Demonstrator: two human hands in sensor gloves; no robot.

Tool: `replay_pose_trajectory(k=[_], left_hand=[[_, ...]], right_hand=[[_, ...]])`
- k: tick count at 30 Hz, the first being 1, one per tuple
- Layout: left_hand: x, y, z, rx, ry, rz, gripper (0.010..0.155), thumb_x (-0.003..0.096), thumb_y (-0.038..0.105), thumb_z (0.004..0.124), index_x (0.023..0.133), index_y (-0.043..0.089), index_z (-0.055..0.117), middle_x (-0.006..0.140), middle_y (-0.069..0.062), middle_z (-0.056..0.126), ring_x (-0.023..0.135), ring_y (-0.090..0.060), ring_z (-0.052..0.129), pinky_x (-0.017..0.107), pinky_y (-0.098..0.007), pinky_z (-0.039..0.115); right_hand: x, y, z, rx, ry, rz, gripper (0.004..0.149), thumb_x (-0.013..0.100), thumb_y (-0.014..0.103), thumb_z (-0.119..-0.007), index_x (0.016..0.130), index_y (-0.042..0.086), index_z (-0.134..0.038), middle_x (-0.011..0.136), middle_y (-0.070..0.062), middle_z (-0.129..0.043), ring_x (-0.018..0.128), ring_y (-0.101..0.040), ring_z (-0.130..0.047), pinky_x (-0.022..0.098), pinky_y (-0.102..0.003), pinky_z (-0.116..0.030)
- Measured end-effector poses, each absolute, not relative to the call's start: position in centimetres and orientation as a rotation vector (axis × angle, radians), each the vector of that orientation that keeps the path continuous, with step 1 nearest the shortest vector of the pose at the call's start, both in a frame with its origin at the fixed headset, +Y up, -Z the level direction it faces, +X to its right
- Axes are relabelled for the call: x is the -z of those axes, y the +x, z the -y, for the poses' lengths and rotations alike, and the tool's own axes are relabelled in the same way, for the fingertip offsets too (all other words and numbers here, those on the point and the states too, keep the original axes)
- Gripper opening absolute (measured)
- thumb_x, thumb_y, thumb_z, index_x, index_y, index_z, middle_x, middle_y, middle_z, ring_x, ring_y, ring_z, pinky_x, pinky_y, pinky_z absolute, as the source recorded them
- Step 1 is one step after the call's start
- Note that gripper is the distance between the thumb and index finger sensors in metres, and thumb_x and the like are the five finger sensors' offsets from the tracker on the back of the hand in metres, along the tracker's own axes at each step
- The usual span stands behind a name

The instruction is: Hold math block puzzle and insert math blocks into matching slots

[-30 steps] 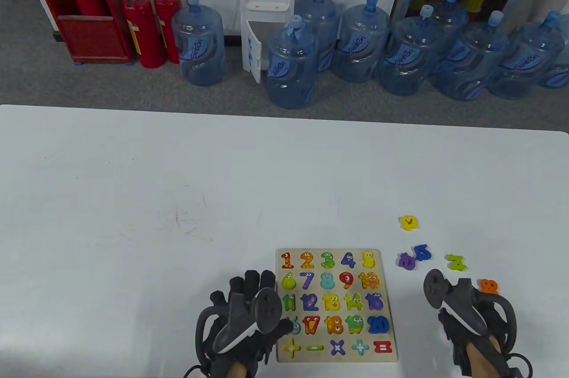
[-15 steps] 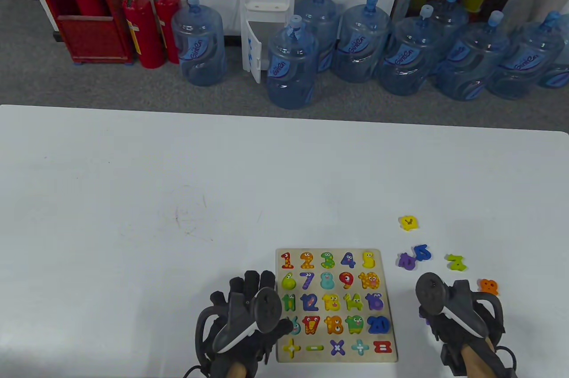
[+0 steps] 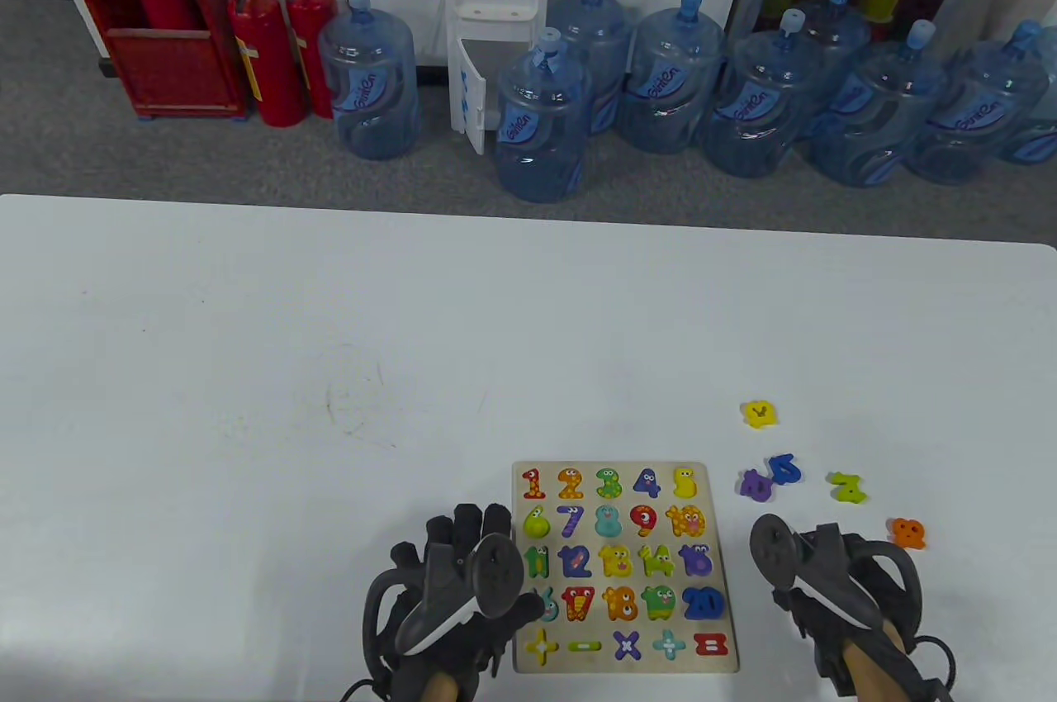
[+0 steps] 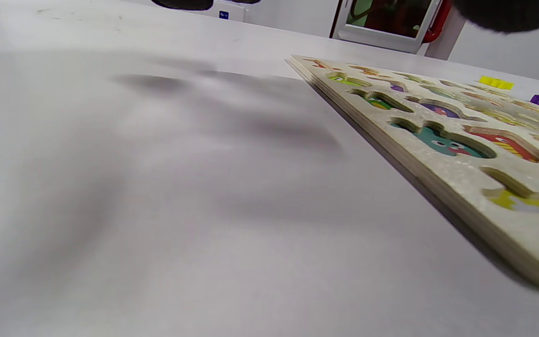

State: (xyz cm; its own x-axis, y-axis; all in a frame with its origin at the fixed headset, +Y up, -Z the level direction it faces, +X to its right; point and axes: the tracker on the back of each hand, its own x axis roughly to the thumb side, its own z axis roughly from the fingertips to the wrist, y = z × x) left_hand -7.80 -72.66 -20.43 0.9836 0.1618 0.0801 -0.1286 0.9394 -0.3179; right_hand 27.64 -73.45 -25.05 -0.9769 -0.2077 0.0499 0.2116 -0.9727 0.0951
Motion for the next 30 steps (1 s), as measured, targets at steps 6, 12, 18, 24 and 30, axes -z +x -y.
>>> replay_pose_trajectory(k=[6, 12, 18, 24, 30], left_hand=[[20.5, -7.8, 72.7, -0.154, -0.322, 0.104, 0.094, 0.034, 0.068, 0.067, 0.109, 0.029, 0.025, 0.115, -0.006, 0.027, 0.11, -0.046, 0.038, 0.07, -0.077, 0.043], [20.5, -7.8, 72.7, -0.161, -0.324, 0.104, 0.094, 0.0342, 0.068, 0.067, 0.109, 0.029, 0.025, 0.115, -0.005, 0.027, 0.11, -0.045, 0.037, 0.071, -0.077, 0.043], [20.6, -7.9, 72.7, -0.163, -0.332, 0.099, 0.094, 0.0342, 0.068, 0.067, 0.109, 0.029, 0.025, 0.115, -0.005, 0.027, 0.111, -0.045, 0.037, 0.071, -0.077, 0.043], [20.6, -7.9, 72.7, -0.167, -0.336, 0.097, 0.094, 0.0343, 0.068, 0.067, 0.109, 0.029, 0.025, 0.115, -0.005, 0.027, 0.111, -0.045, 0.037, 0.071, -0.077, 0.043], [20.7, -7.9, 72.7, -0.174, -0.335, 0.099, 0.094, 0.0344, 0.068, 0.067, 0.109, 0.029, 0.025, 0.115, -0.005, 0.027, 0.111, -0.045, 0.037, 0.071, -0.077, 0.042]], right_hand=[[25.0, 27.3, 73.1, 2.951, -0.106, 0.148, 0.059, 0.017, 0.035, -0.093, 0.075, 0.028, -0.086, 0.071, 0.002, -0.094, 0.06, -0.017, -0.092, 0.056, -0.04, -0.075], [23.5, 24.5, 71.1, 3.072, -0.343, 0.027, 0.058, 0.017, 0.036, -0.093, 0.074, 0.027, -0.087, 0.071, 0.002, -0.095, 0.059, -0.018, -0.092, 0.055, -0.041, -0.076], [21.2, 20.1, 70.2, 2.993, -0.574, -0.105, 0.058, 0.017, 0.037, -0.092, 0.075, 0.027, -0.087, 0.07, 0.002, -0.095, 0.059, -0.017, -0.093, 0.055, -0.04, -0.077], [19.3, 16.5, 70.7, 2.912, -0.767, -0.131, 0.057, 0.019, 0.037, -0.09, 0.075, 0.027, -0.086, 0.071, 0.002, -0.095, 0.059, -0.017, -0.093, 0.055, -0.04, -0.077], [18.7, 13.6, 71.9, 2.815, -0.86, -0.105, 0.057, 0.019, 0.037, -0.09, 0.075, 0.027, -0.087, 0.071, 0.003, -0.095, 0.058, -0.017, -0.093, 0.055, -0.04, -0.077]])
